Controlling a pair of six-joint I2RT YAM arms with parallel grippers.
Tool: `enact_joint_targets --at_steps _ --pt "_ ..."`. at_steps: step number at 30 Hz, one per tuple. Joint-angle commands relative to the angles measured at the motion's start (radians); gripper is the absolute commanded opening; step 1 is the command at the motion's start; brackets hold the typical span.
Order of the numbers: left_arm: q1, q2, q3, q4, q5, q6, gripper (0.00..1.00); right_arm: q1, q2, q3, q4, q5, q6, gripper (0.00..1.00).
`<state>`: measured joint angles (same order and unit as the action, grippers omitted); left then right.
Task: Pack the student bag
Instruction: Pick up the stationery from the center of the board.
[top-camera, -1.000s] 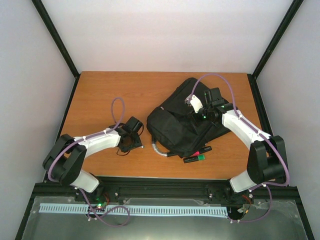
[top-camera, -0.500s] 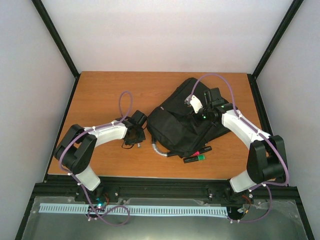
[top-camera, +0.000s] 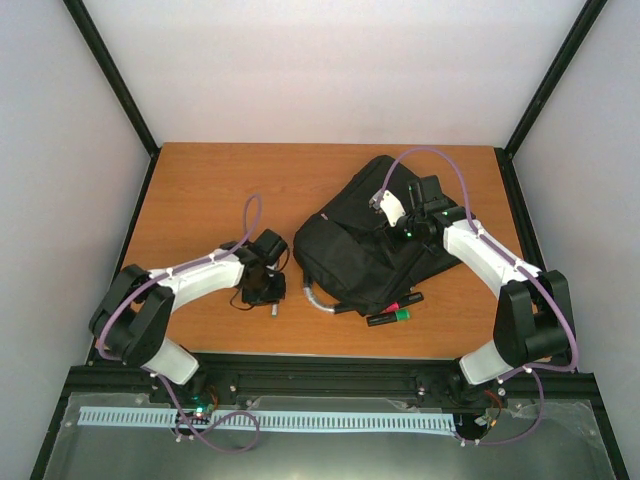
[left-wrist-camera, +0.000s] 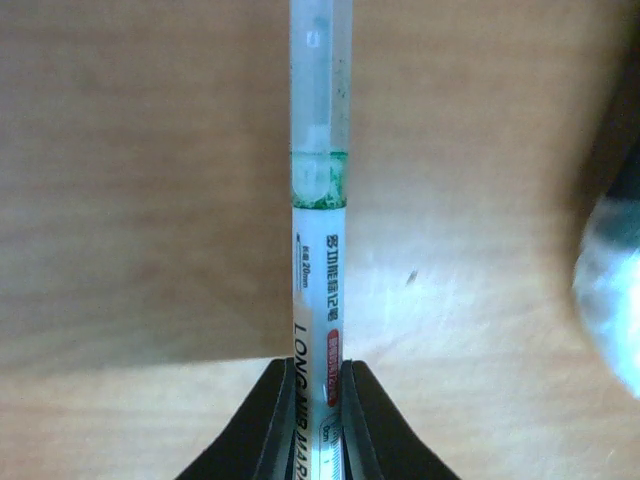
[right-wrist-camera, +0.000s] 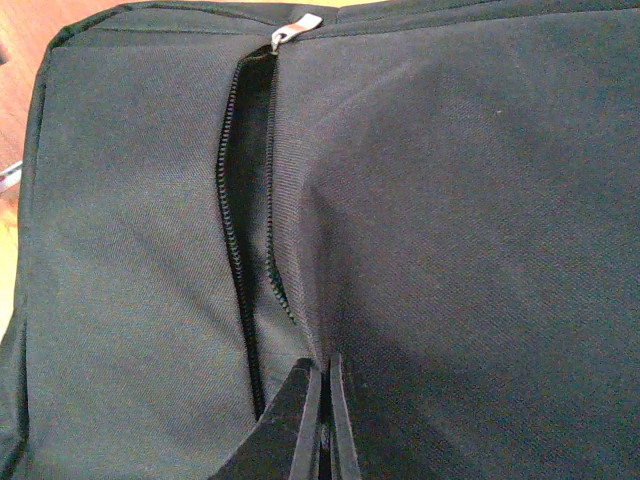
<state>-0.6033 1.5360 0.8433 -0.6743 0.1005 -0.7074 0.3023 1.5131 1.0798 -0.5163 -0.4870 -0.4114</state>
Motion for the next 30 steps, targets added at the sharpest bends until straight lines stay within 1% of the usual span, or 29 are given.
enact_joint_targets --at_steps 1,3,5,6,9,11,12,14,17,20,25,27,30 --pt "-0.031 -0.042 -0.026 -0.147 0.049 0.079 0.06 -0.006 0.009 0.008 0.015 -0.007 -0.009 0.03" --pt "-0.059 -0.038 -0.028 -0.181 -0.001 0.078 0.07 -0.006 0.01 0.008 0.013 -0.009 -0.009 0.03" --pt "-0.089 -0.018 -0.033 -0.182 0.012 0.066 0.08 -0.006 0.01 0.007 0.013 -0.01 -0.008 0.03" --pt "-0.1 0.002 -0.033 -0.179 0.022 0.062 0.11 -0.006 0.01 0.009 0.013 -0.009 -0.009 0.03" --pt "-0.131 0.062 -0.035 -0.181 0.023 0.053 0.2 -0.006 0.009 0.008 0.012 -0.01 -0.006 0.03" --pt "-0.153 0.075 -0.038 -0.186 0.01 0.044 0.36 -0.006 0.009 0.007 0.011 -0.01 -0.007 0.03" --pt "-0.17 0.072 -0.041 -0.196 -0.007 0.031 0.4 -0.007 0.008 0.008 0.012 -0.01 -0.007 0.03" --pt "-0.214 0.056 -0.047 -0.217 -0.03 -0.001 0.42 -0.006 0.007 0.009 0.011 -0.01 -0.007 0.03" --pt "-0.254 0.032 -0.063 -0.237 -0.043 -0.041 0.4 -0.006 0.003 0.008 0.013 -0.009 -0.01 0.03" --pt "-0.266 0.024 -0.065 -0.245 -0.064 -0.056 0.35 -0.006 0.002 0.01 0.012 -0.014 -0.01 0.03" --pt "-0.267 0.046 -0.05 -0.227 -0.071 -0.047 0.22 -0.006 0.005 0.011 0.009 -0.02 -0.01 0.03" --pt "-0.268 0.05 -0.043 -0.221 -0.067 -0.035 0.15 -0.007 0.001 0.01 0.01 -0.017 -0.009 0.03" --pt "-0.268 0.037 -0.032 -0.229 -0.082 -0.033 0.08 -0.008 -0.003 0.009 0.01 -0.016 -0.01 0.03"
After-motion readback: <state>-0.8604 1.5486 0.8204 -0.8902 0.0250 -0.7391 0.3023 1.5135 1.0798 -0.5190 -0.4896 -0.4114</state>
